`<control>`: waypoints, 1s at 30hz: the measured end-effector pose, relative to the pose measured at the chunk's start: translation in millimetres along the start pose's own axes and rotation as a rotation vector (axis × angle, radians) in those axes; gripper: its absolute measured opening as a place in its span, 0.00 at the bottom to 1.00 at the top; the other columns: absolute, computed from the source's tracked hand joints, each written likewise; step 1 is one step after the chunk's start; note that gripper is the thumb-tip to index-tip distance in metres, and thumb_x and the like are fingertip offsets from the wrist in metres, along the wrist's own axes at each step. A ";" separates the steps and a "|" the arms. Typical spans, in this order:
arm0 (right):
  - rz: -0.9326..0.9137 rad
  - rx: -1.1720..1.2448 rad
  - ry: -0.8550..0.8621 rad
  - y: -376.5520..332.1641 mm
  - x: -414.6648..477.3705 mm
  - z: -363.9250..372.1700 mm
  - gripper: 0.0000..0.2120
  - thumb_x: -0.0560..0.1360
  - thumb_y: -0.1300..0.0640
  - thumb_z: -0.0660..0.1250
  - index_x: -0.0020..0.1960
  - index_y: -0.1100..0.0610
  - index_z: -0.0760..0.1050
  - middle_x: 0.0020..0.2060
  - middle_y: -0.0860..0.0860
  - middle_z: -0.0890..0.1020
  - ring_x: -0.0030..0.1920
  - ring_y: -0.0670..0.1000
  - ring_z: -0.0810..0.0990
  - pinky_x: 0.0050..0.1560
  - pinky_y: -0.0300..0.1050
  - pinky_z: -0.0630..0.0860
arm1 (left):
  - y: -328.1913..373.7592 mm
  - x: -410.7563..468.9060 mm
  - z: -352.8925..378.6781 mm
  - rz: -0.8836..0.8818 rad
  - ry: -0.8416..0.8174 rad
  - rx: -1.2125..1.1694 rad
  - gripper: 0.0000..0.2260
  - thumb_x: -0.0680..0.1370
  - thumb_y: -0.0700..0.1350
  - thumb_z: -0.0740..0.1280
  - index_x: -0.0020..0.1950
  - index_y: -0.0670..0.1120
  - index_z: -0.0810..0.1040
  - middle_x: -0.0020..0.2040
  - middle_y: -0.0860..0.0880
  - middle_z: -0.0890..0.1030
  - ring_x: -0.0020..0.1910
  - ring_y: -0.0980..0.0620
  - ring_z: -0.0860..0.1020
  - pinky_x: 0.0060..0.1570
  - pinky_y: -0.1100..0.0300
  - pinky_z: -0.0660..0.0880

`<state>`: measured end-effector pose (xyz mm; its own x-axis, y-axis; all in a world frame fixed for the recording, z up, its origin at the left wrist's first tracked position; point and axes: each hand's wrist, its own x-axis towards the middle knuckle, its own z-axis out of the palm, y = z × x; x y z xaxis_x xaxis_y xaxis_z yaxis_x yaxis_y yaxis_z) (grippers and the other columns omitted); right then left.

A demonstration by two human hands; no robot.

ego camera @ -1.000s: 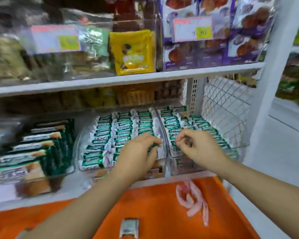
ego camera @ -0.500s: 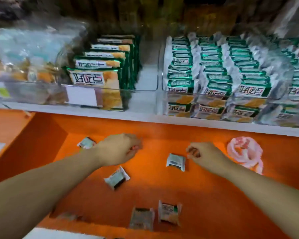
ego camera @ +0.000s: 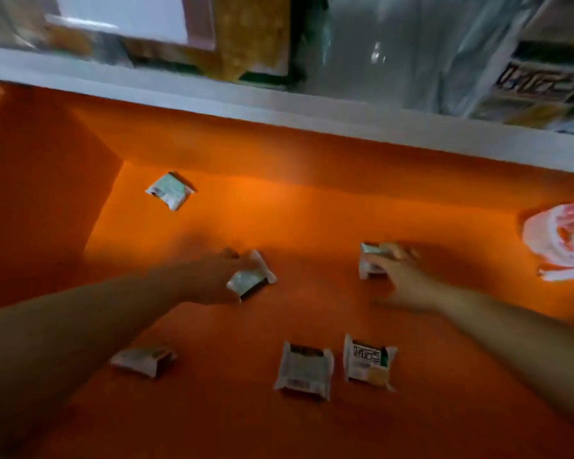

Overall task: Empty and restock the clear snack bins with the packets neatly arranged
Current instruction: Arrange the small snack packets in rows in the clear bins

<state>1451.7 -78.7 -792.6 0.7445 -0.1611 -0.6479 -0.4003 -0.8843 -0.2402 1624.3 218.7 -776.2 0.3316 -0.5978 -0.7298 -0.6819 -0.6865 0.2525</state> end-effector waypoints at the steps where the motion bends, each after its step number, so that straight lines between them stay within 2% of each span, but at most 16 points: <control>1: -0.050 0.001 -0.051 -6.6 -7.2 -0.1 0.40 0.72 0.46 0.70 0.77 0.45 0.52 0.76 0.57 0.51 0.75 0.63 0.49 0.73 0.60 0.53 | 10.9 0.0 3.7 -0.001 -0.061 0.017 0.34 0.77 0.51 0.68 0.77 0.55 0.54 0.72 0.43 0.61 0.68 0.43 0.67 0.64 0.57 0.66; 4: -0.150 -0.135 -0.295 -26.5 -43.3 -0.1 0.50 0.70 0.39 0.71 0.77 0.41 0.39 0.76 0.48 0.39 0.76 0.61 0.39 0.72 0.60 0.55 | 32.5 -2.1 8.8 0.033 -0.111 0.008 0.33 0.78 0.52 0.66 0.77 0.56 0.52 0.72 0.43 0.58 0.68 0.41 0.66 0.64 0.52 0.67; 6: -0.214 -0.251 -0.335 -33.9 -58.2 6.1 0.50 0.70 0.40 0.71 0.76 0.40 0.36 0.76 0.49 0.33 0.76 0.60 0.35 0.73 0.61 0.55 | 47.6 -5.4 13.6 0.071 -0.120 0.057 0.32 0.79 0.53 0.65 0.77 0.58 0.51 0.75 0.45 0.53 0.69 0.41 0.64 0.62 0.50 0.67; 8: -0.298 -0.332 -0.318 -37.0 -66.7 18.2 0.49 0.71 0.40 0.70 0.77 0.40 0.38 0.75 0.52 0.30 0.75 0.60 0.32 0.72 0.63 0.54 | 65.8 -9.7 24.8 0.141 -0.135 0.101 0.33 0.78 0.54 0.66 0.77 0.59 0.50 0.77 0.47 0.46 0.71 0.39 0.62 0.62 0.49 0.69; 11: -0.341 -0.390 -0.266 -34.5 -70.2 34.0 0.44 0.72 0.43 0.71 0.77 0.42 0.46 0.74 0.55 0.29 0.74 0.62 0.30 0.71 0.63 0.56 | 86.8 -10.8 42.7 0.243 -0.136 0.182 0.34 0.77 0.58 0.66 0.77 0.60 0.52 0.77 0.47 0.39 0.73 0.37 0.60 0.63 0.44 0.69; 13: -0.358 -0.413 -0.207 -30.5 -71.7 41.8 0.40 0.72 0.43 0.70 0.76 0.43 0.52 0.74 0.57 0.30 0.73 0.62 0.29 0.72 0.63 0.55 | 97.5 -11.0 52.9 0.261 -0.123 0.233 0.34 0.75 0.61 0.68 0.75 0.63 0.54 0.77 0.47 0.37 0.73 0.37 0.58 0.66 0.40 0.64; 15: -0.361 -0.416 -0.177 -28.7 -72.2 45.4 0.37 0.72 0.43 0.69 0.76 0.44 0.55 0.74 0.57 0.30 0.73 0.62 0.29 0.72 0.63 0.56 | 102.8 -10.2 63.8 0.251 -0.093 0.279 0.34 0.72 0.63 0.68 0.74 0.65 0.55 0.77 0.47 0.34 0.75 0.35 0.51 0.70 0.34 0.54; 17: -0.350 -0.380 -0.143 -25.6 -70.0 46.9 0.35 0.72 0.44 0.69 0.75 0.44 0.58 0.75 0.56 0.33 0.75 0.61 0.32 0.71 0.61 0.61 | 104.5 -10.8 72.7 0.256 -0.033 0.292 0.36 0.70 0.65 0.70 0.73 0.65 0.57 0.77 0.44 0.35 0.76 0.35 0.42 0.68 0.29 0.47; 18: -0.338 -0.348 -0.119 -23.3 -67.3 46.4 0.34 0.72 0.44 0.70 0.74 0.44 0.59 0.76 0.55 0.34 0.75 0.61 0.34 0.70 0.60 0.63 | 104.8 -11.0 74.9 0.274 0.004 0.317 0.37 0.68 0.65 0.71 0.72 0.64 0.60 0.78 0.41 0.40 0.76 0.33 0.43 0.66 0.26 0.49; 19: -0.321 -0.309 -0.093 -20.9 -64.3 43.8 0.32 0.72 0.45 0.70 0.73 0.44 0.61 0.76 0.55 0.36 0.76 0.61 0.35 0.69 0.60 0.64 | 105.6 -10.8 75.5 0.280 0.031 0.363 0.37 0.64 0.65 0.74 0.70 0.63 0.65 0.78 0.37 0.49 0.75 0.30 0.49 0.62 0.23 0.55; 21: -0.284 -0.232 -0.028 -16.1 -57.6 37.5 0.29 0.72 0.48 0.71 0.70 0.45 0.64 0.77 0.54 0.41 0.76 0.61 0.39 0.70 0.59 0.64 | 106.4 -11.5 75.4 0.264 0.053 0.383 0.37 0.55 0.65 0.78 0.62 0.61 0.72 0.72 0.35 0.66 0.69 0.29 0.65 0.51 0.22 0.66; 22: -0.261 -0.202 0.005 -13.3 -54.9 33.6 0.28 0.72 0.49 0.71 0.69 0.45 0.65 0.77 0.54 0.43 0.76 0.62 0.42 0.69 0.58 0.64 | 107.8 -9.1 76.7 0.259 0.077 0.371 0.36 0.56 0.65 0.78 0.62 0.61 0.73 0.72 0.36 0.66 0.69 0.30 0.66 0.52 0.23 0.65; 25: -0.193 -0.115 0.073 -8.7 -51.1 20.1 0.25 0.73 0.50 0.70 0.67 0.44 0.66 0.77 0.52 0.49 0.75 0.59 0.52 0.66 0.53 0.67 | 106.7 0.5 75.3 0.179 0.129 0.340 0.33 0.69 0.61 0.72 0.72 0.63 0.64 0.78 0.40 0.46 0.75 0.34 0.52 0.68 0.29 0.50; 26: -0.180 -0.084 0.089 -8.0 -51.3 16.4 0.24 0.73 0.50 0.70 0.67 0.44 0.67 0.77 0.51 0.50 0.74 0.58 0.55 0.65 0.51 0.68 | 103.6 2.8 69.3 0.125 0.124 0.332 0.33 0.71 0.61 0.71 0.73 0.63 0.61 0.78 0.42 0.45 0.75 0.36 0.51 0.69 0.32 0.49; 30: -0.149 0.049 0.129 -5.0 -51.3 5.6 0.24 0.72 0.47 0.71 0.66 0.45 0.69 0.75 0.52 0.57 0.70 0.56 0.66 0.62 0.48 0.71 | 88.3 11.0 38.6 0.028 0.195 0.223 0.33 0.69 0.62 0.71 0.71 0.61 0.64 0.75 0.45 0.53 0.72 0.39 0.58 0.68 0.40 0.60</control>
<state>1412.5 -63.6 -762.2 0.8587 -0.0877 -0.5049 -0.3035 -0.8808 -0.3633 1542.6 167.5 -786.5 0.4150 -0.6981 -0.5835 -0.8116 -0.5739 0.1094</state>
